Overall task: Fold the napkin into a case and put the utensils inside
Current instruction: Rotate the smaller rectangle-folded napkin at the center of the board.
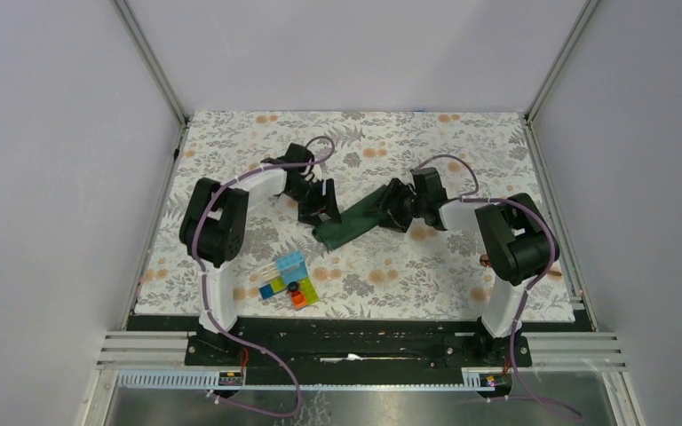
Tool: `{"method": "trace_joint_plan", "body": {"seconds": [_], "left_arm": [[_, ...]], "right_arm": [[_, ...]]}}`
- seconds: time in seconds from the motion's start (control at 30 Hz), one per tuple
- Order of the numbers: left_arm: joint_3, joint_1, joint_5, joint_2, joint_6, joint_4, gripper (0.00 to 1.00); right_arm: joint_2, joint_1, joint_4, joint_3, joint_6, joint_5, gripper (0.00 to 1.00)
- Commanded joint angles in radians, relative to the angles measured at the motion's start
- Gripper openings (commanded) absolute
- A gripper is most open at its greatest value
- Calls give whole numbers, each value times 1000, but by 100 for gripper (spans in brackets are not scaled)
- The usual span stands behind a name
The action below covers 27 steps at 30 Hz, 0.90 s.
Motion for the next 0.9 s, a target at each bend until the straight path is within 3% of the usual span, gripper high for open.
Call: {"method": "trace_joint_plan", "body": {"seconds": [0.0,0.1,0.23,0.4,0.57,0.7,0.77,0.87], "left_arm": [[-246,-38,53,-166,-91,122,68],[-384,-119,71,-289,-197,226,68],[-530,-270,55,-398,-355,378,68],[-604,-397,41,-424,-462,468,68],[-623,-439,9,-496,-442,367,69],[-548,-436,-101,-587,-329,167,71],[-501,-416,-103,-603,-292,147,68],[-428,-345,-66,-559,-267,148,54]], "right_arm": [[54,-17,-113,116,-149,5,74],[84,-17,-238,186,-277,-33,73],[60,-15,-307,154,-387,-109,72],[16,32,-380,103,-479,-229,71],[-70,52,-443,44,-516,-168,70],[-107,53,-497,33,-540,-125,70],[-119,53,-500,42,-535,-142,70],[-121,49,-524,103,-532,-130,70]]}}
